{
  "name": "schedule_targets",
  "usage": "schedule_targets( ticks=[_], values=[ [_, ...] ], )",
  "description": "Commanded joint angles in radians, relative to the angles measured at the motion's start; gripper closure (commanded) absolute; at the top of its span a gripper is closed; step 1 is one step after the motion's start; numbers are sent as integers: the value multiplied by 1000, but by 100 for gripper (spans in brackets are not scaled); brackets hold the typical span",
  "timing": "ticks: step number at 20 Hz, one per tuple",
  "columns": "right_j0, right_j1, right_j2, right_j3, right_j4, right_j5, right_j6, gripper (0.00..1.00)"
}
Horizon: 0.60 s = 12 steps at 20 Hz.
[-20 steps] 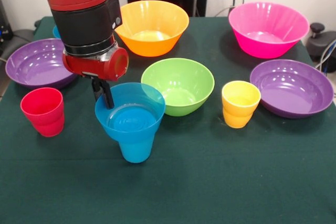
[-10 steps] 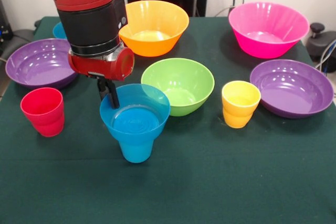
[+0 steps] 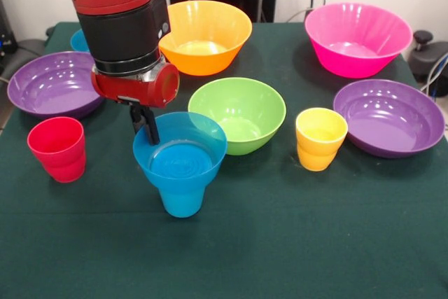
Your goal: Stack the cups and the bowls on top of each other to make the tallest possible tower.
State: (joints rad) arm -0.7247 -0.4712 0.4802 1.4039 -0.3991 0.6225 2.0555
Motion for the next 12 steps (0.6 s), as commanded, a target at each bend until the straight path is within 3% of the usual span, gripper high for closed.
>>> schedule_targets(
  ticks=[1, 12],
  values=[
    [29, 60, 1, 42, -92, -49, -113, 100],
    [27, 52, -2, 56, -93, -56, -106, 100]
  ],
)
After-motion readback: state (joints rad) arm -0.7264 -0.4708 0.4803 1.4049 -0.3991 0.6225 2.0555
